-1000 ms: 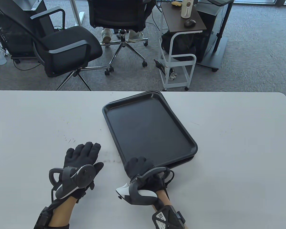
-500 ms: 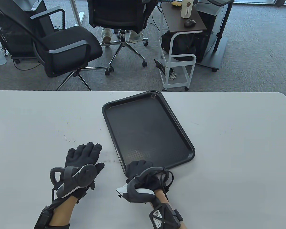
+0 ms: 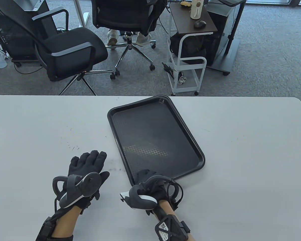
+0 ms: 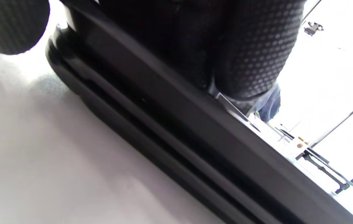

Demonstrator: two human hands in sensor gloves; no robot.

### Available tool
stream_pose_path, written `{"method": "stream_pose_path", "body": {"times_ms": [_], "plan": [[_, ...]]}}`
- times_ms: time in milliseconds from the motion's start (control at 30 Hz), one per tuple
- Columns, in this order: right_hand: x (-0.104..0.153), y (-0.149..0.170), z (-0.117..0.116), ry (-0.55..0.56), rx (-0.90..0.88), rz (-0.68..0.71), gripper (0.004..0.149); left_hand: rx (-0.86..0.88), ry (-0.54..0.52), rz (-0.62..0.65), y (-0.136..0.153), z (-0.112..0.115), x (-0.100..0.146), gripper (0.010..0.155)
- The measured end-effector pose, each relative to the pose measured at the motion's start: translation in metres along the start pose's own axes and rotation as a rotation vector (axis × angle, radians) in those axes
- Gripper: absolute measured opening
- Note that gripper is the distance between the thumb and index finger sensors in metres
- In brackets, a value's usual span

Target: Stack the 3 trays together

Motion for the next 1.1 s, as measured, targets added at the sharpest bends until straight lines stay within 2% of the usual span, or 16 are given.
{"method": "stream_pose_path", "body": {"times_ms": [367,533,633,900,1100], "plan": [[-0.002,0.006,-0.009,-0.210,-0.040,-0.021,0.077,-0.004,0.013,-0.004,0.000,0.001,-0.001,0.074],[-0.004,0.014,-0.008,-0.223,-0.008,-0.065,0.073,-0.003,0.016,-0.008,0.001,0.002,-0.001,0.074],[-0.006,0.016,-0.019,-0.273,-0.002,-0.054,0.068,-0.003,0.017,-0.008,0.001,0.002,-0.002,0.074],[-0.004,0.022,-0.014,-0.254,-0.014,-0.042,0.070,-0.008,0.023,-0.004,0.000,0.003,-0.002,0.074],[0.000,0.051,-0.006,-0.267,-0.194,-0.064,0.072,-0.003,0.019,0.003,-0.001,0.004,-0.002,0.074]]}}
Point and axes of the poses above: the tracker on the back of each hand, its own y axis roughly to the little-finger side, its own x axis roughly from the fingertips to the wrist, z = x × y, the point moved 5 cm from there along -x, roughly from the wrist to the fingertips, and after that the axes turned 9 degrees about -z, right-handed, at the moved point
